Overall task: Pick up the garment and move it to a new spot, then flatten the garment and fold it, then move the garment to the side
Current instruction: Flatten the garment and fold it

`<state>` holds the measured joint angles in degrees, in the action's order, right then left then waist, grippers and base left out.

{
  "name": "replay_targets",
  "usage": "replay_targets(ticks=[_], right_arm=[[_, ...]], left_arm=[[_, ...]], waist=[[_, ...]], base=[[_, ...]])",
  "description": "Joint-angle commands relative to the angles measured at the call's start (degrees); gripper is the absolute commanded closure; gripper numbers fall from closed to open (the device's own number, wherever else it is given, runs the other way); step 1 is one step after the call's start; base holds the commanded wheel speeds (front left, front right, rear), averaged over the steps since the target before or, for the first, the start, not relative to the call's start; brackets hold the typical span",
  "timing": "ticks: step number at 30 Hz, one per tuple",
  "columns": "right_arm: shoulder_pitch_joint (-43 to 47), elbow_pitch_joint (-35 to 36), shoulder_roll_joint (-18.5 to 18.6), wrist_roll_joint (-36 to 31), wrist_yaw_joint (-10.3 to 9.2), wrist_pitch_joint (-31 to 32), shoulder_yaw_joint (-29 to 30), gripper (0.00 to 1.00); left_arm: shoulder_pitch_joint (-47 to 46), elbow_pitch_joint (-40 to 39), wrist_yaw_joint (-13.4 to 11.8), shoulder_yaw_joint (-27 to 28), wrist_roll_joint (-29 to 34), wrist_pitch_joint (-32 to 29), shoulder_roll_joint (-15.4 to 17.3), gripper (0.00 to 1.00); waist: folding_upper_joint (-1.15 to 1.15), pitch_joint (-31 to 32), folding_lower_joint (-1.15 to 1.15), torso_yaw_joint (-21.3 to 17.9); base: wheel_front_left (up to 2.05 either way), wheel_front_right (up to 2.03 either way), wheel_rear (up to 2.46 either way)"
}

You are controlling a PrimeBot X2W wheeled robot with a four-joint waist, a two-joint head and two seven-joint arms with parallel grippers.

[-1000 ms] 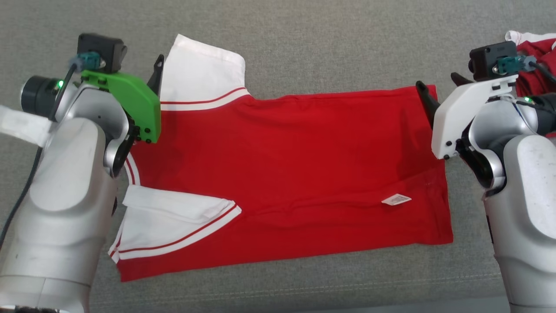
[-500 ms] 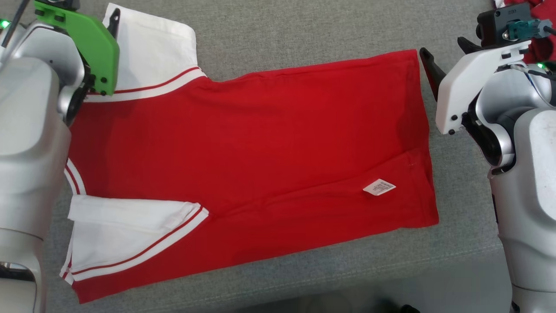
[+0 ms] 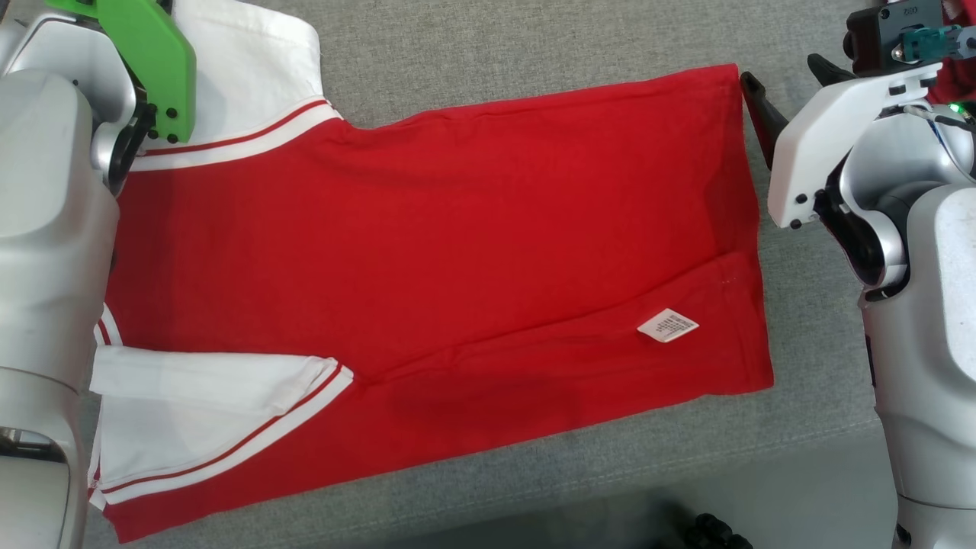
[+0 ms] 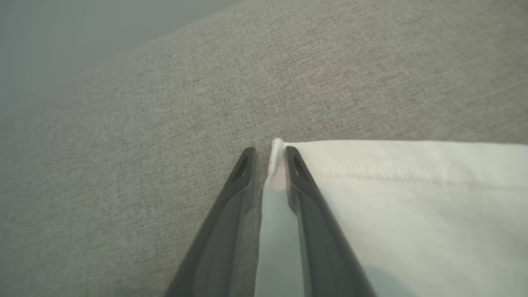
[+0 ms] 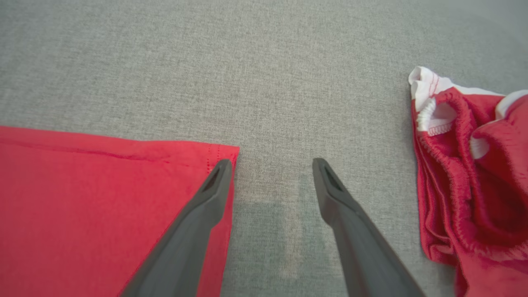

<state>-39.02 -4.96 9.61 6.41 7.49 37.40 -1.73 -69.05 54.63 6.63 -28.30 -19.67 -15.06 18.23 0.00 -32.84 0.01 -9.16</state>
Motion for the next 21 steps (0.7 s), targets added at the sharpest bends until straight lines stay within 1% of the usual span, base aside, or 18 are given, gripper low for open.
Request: replay_targets(ticks=[1, 2, 3, 4, 7, 11, 20, 21], right_arm=[[0.3, 0.0, -0.1, 0.0, -0.02, 0.1, 0.2, 0.00], [0.3, 0.1, -0.2, 0.0, -0.02, 0.1, 0.2, 0.00], [0.3, 0.2, -0.3, 0.0, -0.02, 0.2, 0.3, 0.00], [0.2, 0.3, -0.3, 0.0, -0.02, 0.3, 0.2, 0.00], [-1.3, 1.8, -0.2, -0.7, -0.02, -1.2, 1.4, 0.00], [-0.8, 2.1, -0.8, -1.5, -0.02, -2.2, 2.8, 0.00], [-0.7, -2.4, -1.5, -2.2, -0.02, 0.0, 2.5, 0.00], [-0.9, -3.0, -1.6, -2.1, -0.02, 0.3, 2.3, 0.02]], left_arm=[[-0.2, 1.2, 0.0, -0.3, -0.6, -0.3, -0.4, 0.71], [-0.2, 1.6, 0.2, -0.5, -0.8, -0.6, -0.6, 0.80], [0.0, 2.1, 0.2, -0.7, -0.9, -1.0, -1.0, 0.94], [0.1, 2.5, 0.3, -0.9, -1.1, -1.3, -1.4, 1.00], [0.1, 3.5, 0.4, -1.4, -1.7, -1.1, -2.8, 1.00], [0.3, 4.4, 0.5, -1.9, -2.1, -0.3, -4.0, 1.00], [0.7, 6.4, 0.6, -2.8, -3.1, 1.1, -5.4, 1.00], [0.6, 6.6, 0.7, -2.9, -3.3, 1.2, -5.5, 1.00]], waist=[[0.00, -0.2, -0.01, 0.0], [0.00, -0.3, -0.01, 0.1], [0.00, -0.3, -0.01, 0.1], [0.00, -0.4, -0.01, 0.2], [0.00, -0.6, -0.01, 0.8], [0.00, -0.3, -0.01, 1.5], [0.00, 0.0, -0.01, 2.4], [0.00, -0.1, -0.01, 2.5]], base=[[0.00, 0.00, 0.00], [0.00, 0.00, 0.00], [0.00, 0.00, 0.00], [0.00, 0.00, 0.00], [0.00, 0.00, 0.00], [0.00, 0.00, 0.00], [0.00, 0.00, 0.00], [0.00, 0.00, 0.00]])
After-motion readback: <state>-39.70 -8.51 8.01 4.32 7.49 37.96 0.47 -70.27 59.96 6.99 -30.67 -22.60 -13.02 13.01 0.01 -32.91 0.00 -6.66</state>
